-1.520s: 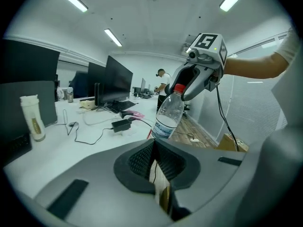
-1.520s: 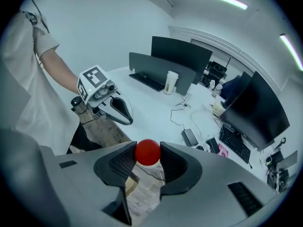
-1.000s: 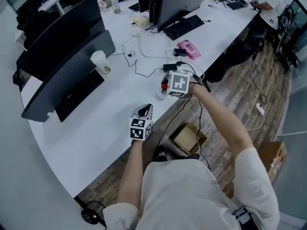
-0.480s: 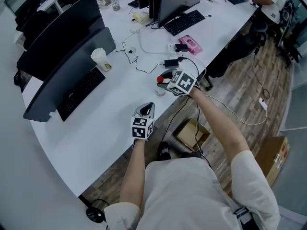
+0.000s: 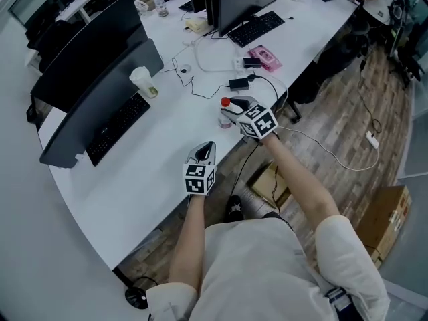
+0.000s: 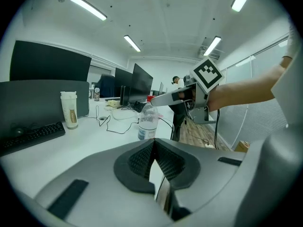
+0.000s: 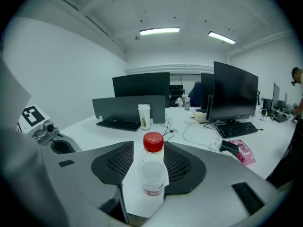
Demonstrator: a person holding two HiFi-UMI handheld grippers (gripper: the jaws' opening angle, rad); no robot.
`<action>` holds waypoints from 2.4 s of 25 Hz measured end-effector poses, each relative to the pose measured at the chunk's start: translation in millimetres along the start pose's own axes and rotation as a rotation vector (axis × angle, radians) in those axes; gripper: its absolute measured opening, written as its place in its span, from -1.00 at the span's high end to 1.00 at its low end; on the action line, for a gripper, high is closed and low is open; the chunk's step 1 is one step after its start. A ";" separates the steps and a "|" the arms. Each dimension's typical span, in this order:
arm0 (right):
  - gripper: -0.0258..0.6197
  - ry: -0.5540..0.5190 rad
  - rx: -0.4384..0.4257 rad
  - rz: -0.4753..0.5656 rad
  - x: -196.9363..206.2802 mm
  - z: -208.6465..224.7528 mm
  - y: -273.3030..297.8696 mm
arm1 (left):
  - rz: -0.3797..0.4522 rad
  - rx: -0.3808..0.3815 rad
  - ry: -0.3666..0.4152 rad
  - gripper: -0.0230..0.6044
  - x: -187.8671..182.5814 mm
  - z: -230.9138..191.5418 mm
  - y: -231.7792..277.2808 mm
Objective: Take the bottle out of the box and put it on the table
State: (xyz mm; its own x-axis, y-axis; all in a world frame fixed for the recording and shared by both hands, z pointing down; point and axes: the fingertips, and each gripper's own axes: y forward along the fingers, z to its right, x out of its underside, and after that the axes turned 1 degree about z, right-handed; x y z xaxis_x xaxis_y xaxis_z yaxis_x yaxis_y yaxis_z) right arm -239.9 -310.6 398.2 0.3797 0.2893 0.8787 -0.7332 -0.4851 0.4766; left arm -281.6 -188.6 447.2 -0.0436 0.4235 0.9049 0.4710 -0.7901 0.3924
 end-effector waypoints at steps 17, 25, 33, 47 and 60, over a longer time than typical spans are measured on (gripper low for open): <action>0.23 0.229 0.116 0.189 81.0 -57.9 -180.4 | 0.129 -0.203 -0.158 0.89 2.0 93.0 -73.9; 0.29 0.267 0.129 0.235 112.5 -104.1 -247.9 | 0.111 -0.223 -0.086 0.89 0.6 152.4 -113.8; 0.41 0.233 0.091 0.234 138.4 -156.6 -279.2 | 0.153 -0.264 -0.079 0.89 16.3 193.1 -153.6; 0.80 0.219 0.137 0.230 155.0 -170.0 -313.1 | 0.205 -0.258 -0.064 0.89 30.6 226.7 -176.1; 0.80 0.201 0.141 0.230 153.3 -179.3 -317.5 | 0.190 -0.244 -0.029 0.89 35.4 234.6 -178.5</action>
State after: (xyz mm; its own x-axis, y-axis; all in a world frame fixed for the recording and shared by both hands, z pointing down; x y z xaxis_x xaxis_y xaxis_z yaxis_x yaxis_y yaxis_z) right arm -50.0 35.7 376.6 0.0842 0.3091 0.9473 -0.6963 -0.6618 0.2778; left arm -160.6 71.5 370.6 0.0518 0.2682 0.9620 0.2429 -0.9377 0.2484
